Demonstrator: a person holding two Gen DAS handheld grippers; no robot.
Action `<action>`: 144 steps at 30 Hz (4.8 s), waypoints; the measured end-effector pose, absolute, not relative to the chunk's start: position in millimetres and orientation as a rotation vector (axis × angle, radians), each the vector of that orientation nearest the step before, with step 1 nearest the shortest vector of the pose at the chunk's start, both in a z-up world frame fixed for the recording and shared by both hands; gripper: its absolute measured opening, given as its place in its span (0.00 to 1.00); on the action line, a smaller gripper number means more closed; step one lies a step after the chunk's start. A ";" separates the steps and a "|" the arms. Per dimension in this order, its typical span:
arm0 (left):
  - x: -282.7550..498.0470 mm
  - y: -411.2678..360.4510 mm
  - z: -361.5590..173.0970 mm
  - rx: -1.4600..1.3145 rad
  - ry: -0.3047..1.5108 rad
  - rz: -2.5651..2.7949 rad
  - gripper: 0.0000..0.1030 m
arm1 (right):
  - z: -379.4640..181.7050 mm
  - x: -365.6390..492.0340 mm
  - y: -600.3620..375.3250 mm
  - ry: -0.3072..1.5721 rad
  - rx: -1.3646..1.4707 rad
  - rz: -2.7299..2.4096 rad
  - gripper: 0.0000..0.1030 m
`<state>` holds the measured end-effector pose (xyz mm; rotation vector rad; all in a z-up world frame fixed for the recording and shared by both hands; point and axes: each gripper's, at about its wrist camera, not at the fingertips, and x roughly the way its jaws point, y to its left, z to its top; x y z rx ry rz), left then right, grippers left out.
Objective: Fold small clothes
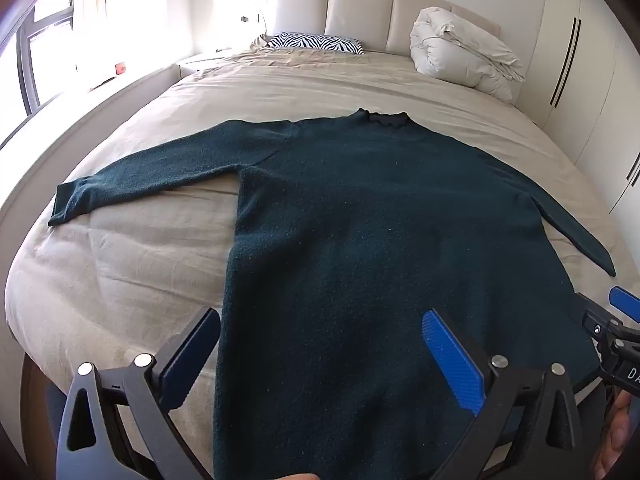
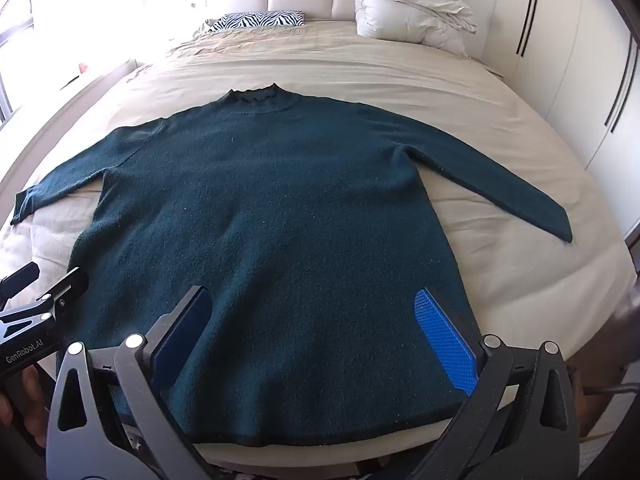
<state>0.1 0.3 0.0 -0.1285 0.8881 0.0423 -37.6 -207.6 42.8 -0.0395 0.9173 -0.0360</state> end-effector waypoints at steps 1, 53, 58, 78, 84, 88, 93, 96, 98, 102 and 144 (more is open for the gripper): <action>0.1 0.5 -0.2 -0.132 0.890 0.043 1.00 | 42.8 -37.8 -207.5 0.917 -0.040 -0.036 1.00; -3.7 -6.1 -10.5 -0.129 0.904 0.046 1.00 | 26.1 -38.2 -202.0 0.943 -0.056 -0.034 1.00; -3.3 -5.9 -10.3 -0.130 0.905 0.046 1.00 | 25.1 -38.6 -201.9 0.946 -0.054 -0.034 1.00; -3.5 -7.8 -12.3 -0.132 0.910 0.046 1.00 | 23.4 -38.6 -200.8 0.950 -0.056 -0.035 1.00; -3.9 -8.7 -13.3 -0.132 0.910 0.045 1.00 | 21.8 -40.3 -200.8 0.952 -0.056 -0.035 1.00; -3.9 -8.6 -13.4 -0.133 0.911 0.045 1.00 | 22.0 -39.7 -200.6 0.953 -0.056 -0.035 1.00; -4.2 -9.9 -14.6 -0.133 0.913 0.044 1.00 | 21.7 -39.8 -200.6 0.953 -0.055 -0.035 1.00; -4.3 -10.2 -14.8 -0.134 0.913 0.044 1.00 | 19.4 -39.6 -201.0 0.957 -0.054 -0.035 1.00; -4.6 -10.6 -15.1 -0.137 0.915 0.040 1.00 | 19.1 -39.4 -201.4 0.958 -0.054 -0.035 1.00; -4.2 -12.7 -16.9 -0.153 0.925 0.021 1.00 | 18.6 -40.0 -201.3 0.958 -0.054 -0.035 1.00; 150.8 -46.3 -51.0 -0.501 1.116 -0.268 0.95 | -97.7 60.8 -711.0 0.511 1.208 -0.410 0.60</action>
